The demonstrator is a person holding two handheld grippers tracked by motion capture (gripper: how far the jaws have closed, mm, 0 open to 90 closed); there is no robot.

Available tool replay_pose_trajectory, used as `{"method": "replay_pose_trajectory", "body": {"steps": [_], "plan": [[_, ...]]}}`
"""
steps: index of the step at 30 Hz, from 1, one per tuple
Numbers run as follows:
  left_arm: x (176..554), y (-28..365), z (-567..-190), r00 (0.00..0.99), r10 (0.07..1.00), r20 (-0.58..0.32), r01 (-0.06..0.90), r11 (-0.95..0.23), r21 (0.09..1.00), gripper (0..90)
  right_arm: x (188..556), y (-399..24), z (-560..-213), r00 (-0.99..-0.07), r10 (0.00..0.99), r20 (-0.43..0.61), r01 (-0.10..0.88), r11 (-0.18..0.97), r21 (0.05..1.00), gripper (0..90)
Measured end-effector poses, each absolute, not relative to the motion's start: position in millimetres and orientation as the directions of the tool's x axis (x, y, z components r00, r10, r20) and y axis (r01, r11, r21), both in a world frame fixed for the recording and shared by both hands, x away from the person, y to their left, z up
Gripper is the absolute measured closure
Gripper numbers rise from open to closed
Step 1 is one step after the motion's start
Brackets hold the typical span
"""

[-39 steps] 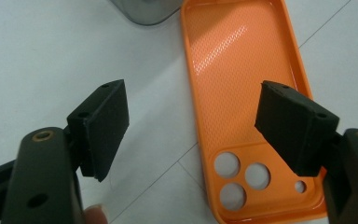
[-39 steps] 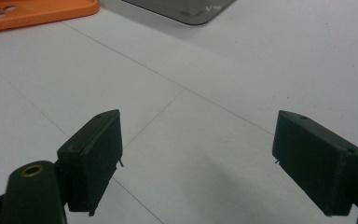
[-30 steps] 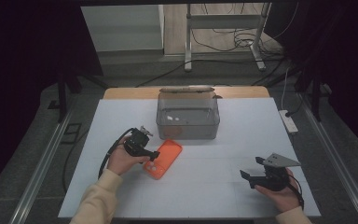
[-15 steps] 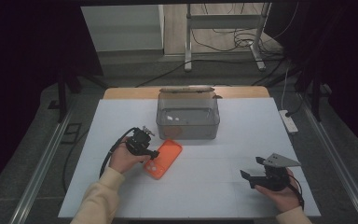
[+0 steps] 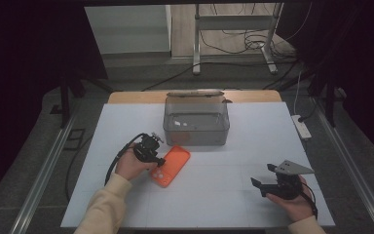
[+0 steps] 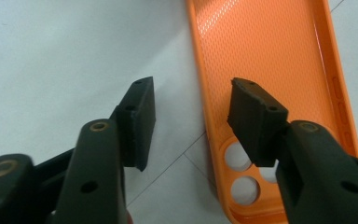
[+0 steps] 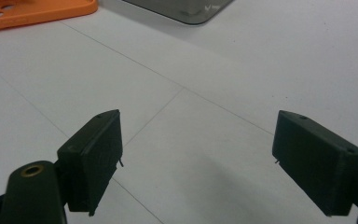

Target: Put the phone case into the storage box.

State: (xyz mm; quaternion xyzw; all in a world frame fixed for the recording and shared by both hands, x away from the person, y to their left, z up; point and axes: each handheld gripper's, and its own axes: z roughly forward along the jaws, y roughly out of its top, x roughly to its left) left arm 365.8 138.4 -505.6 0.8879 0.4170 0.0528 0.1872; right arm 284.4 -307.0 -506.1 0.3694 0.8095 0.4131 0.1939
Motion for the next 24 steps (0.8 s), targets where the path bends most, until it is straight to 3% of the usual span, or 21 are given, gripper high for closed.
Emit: {"method": "replay_pose_trajectory", "body": {"steps": [24], "plan": [[365.9,132.1,-505.1,0.638,0.764,-0.094,0.745,-0.582,0.326,74.1,284.3,-306.9,-506.0,-0.651,0.759,-0.011,0.436,0.385,0.814,16.1]]}}
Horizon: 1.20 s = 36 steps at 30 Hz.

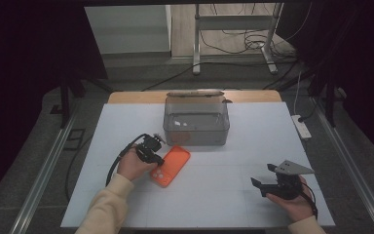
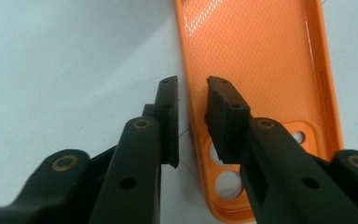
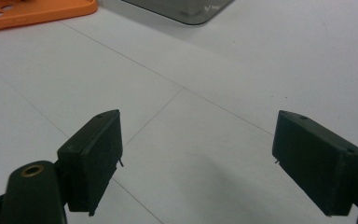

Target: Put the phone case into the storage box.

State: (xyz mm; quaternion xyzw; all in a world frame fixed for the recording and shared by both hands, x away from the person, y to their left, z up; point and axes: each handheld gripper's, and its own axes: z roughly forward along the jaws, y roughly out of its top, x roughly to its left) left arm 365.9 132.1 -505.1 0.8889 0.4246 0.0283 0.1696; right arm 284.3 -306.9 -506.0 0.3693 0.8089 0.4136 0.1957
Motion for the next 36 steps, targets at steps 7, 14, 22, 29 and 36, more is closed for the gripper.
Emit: {"method": "replay_pose_trajectory", "body": {"steps": [7,14,22,29,36], "plan": [[365.2,128.0,-504.6,0.633,0.77,-0.086,0.75,-0.581,0.318,77.9,284.1,-306.8,-505.9,-0.65,0.76,-0.012,0.435,0.385,0.814,16.0],[364.2,125.9,-504.4,0.625,0.777,-0.069,0.753,-0.578,0.314,80.2,283.9,-306.7,-505.7,-0.651,0.759,-0.013,0.434,0.386,0.814,16.1],[362.9,123.8,-504.7,0.614,0.789,-0.042,0.757,-0.572,0.316,84.7,283.9,-306.8,-505.6,-0.651,0.759,-0.013,0.434,0.386,0.814,16.1],[362.0,122.3,-504.5,0.603,0.797,-0.031,0.762,-0.565,0.316,85.3,283.6,-306.9,-505.3,-0.651,0.759,-0.015,0.433,0.387,0.814,16.1],[362.0,122.2,-504.4,0.598,0.801,-0.031,0.765,-0.559,0.321,86.3,283.7,-307.1,-505.3,-0.651,0.759,-0.015,0.432,0.387,0.814,16.1]]}}
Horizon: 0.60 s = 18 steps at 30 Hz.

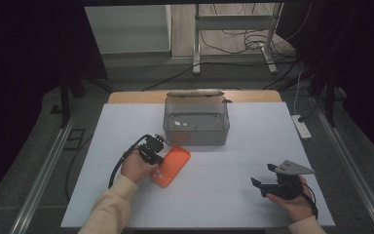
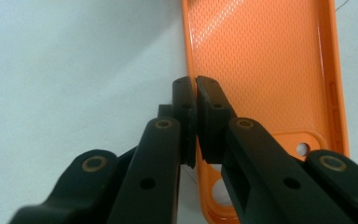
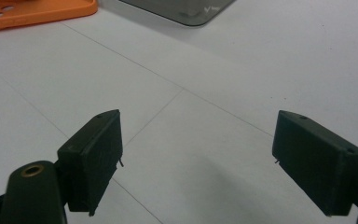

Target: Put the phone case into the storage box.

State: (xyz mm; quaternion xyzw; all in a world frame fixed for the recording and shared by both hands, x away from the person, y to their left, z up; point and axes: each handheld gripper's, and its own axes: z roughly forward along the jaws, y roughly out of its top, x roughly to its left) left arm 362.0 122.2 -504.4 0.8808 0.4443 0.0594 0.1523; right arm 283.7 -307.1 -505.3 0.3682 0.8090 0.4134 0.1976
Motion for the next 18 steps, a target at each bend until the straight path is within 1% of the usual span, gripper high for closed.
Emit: {"method": "replay_pose_trajectory", "body": {"steps": [18], "plan": [[361.0,122.0,-503.5,0.603,0.798,-0.022,0.757,-0.563,0.332,87.8,283.6,-307.4,-505.0,-0.65,0.76,-0.016,0.429,0.384,0.817,16.1]]}}
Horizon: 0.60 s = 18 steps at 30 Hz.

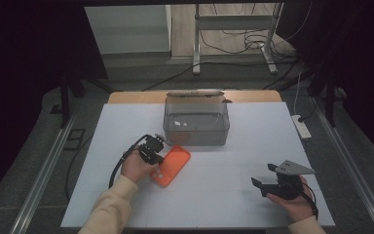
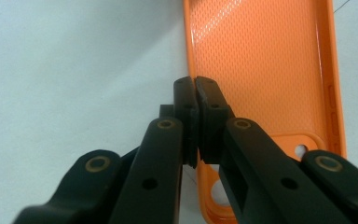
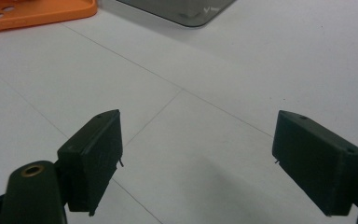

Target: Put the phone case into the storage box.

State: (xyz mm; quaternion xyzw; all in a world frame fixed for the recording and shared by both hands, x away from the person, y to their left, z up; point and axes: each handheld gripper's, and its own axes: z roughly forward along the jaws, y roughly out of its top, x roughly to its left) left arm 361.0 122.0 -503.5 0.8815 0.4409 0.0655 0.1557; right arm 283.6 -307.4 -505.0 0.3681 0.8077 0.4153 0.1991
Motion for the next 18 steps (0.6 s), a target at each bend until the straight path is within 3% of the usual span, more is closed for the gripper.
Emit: {"method": "replay_pose_trajectory", "body": {"steps": [18], "plan": [[356.8,124.1,-495.3,0.603,0.797,-0.031,0.75,-0.552,0.365,88.1,283.2,-307.9,-504.5,-0.649,0.76,-0.016,0.428,0.383,0.818,16.1]]}}
